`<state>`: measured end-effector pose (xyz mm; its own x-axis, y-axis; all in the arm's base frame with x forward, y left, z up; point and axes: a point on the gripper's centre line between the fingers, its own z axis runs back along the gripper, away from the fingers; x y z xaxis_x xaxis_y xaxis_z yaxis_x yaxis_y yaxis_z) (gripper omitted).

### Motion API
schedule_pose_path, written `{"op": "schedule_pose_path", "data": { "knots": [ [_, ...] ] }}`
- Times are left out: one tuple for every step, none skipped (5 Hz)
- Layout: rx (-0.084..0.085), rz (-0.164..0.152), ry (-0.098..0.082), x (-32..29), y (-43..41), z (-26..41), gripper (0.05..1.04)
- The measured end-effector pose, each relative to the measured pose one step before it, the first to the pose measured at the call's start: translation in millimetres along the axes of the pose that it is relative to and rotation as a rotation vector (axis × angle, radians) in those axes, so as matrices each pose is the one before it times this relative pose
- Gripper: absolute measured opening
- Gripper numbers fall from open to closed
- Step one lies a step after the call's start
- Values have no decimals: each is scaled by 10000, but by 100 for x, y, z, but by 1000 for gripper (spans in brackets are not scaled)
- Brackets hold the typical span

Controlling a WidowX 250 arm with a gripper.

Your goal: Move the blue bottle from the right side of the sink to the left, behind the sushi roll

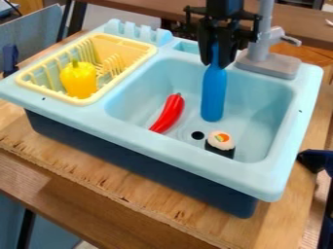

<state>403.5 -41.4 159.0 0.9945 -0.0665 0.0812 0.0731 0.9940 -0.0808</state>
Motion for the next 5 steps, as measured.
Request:
{"op": "schedule_pose_path", "data": {
  "knots": [
    [-61,-133,119,665,104,-202,304],
    [-1,-82,31,316,17,-153,352],
    [-6,-136,199,-3,70,-804,649],
    [-34,57,90,-221,-38,-215,950],
    [-9,101,-200,-609,-130,955,1001]
  ]
}}
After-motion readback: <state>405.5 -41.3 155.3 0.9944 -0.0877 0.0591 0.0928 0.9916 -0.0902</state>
